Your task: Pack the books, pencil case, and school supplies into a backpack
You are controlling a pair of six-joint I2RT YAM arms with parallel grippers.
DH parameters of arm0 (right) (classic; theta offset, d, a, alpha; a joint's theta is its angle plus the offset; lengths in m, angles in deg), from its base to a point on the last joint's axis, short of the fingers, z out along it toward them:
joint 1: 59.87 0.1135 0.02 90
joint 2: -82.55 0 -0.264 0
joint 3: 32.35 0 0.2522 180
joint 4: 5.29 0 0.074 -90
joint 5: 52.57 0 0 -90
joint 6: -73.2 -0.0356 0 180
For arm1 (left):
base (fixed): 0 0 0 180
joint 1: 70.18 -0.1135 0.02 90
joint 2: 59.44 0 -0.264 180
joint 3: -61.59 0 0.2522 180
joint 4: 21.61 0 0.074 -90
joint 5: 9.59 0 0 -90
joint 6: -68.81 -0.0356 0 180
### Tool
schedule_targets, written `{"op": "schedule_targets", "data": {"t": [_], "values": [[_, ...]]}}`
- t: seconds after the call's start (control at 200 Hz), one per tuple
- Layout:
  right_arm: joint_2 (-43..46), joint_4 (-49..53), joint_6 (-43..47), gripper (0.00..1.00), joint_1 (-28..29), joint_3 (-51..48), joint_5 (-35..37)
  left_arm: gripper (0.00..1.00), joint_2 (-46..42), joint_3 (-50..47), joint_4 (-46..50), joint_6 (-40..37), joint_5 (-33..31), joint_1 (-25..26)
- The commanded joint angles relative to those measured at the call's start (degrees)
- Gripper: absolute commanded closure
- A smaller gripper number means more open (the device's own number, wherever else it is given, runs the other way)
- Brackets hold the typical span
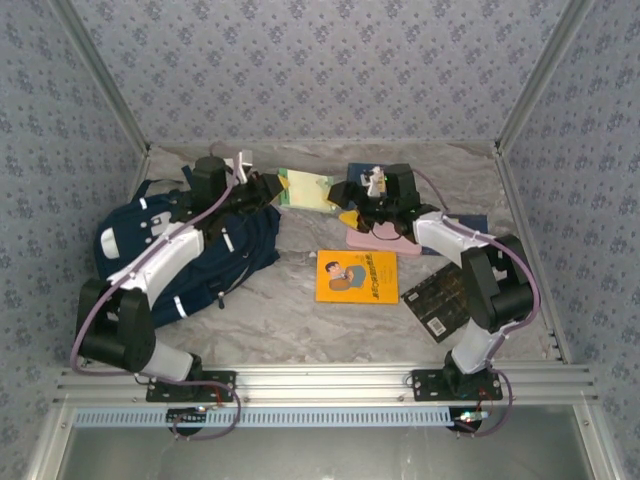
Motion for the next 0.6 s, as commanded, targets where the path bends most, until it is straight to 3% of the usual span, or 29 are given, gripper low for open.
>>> {"op": "schedule_targets", "data": {"t": [0.0,0.175,0.27,0.45,0.595], "values": [[1.05,-18.03,-11.38,0.05,-0.09,-2.91,-7.54,0.99,-4.23,-1.04,-0.67,0.21,3.05,0.28],[-4.66,-53.44,-35.32,0.10,-0.44,-6.17,-9.06,0.99,-7.92,-3.79,-1.23,2.75,4.38,0.35],[-8.10,-65.77,-44.47,0.18,0.01,-5.63,-9.54,0.99,-9.51,-5.01,-1.44,3.09,4.25,0.37],[-6.26,-62.41,-41.33,0.33,0.26,-7.44,-10.81,1.00,-10.21,-5.50,-1.18,2.93,4.37,0.32],[-4.53,-59.44,-39.24,0.39,0.79,-8.08,-11.82,1.00,-9.62,-5.41,-1.45,2.82,4.21,0.30]]}}
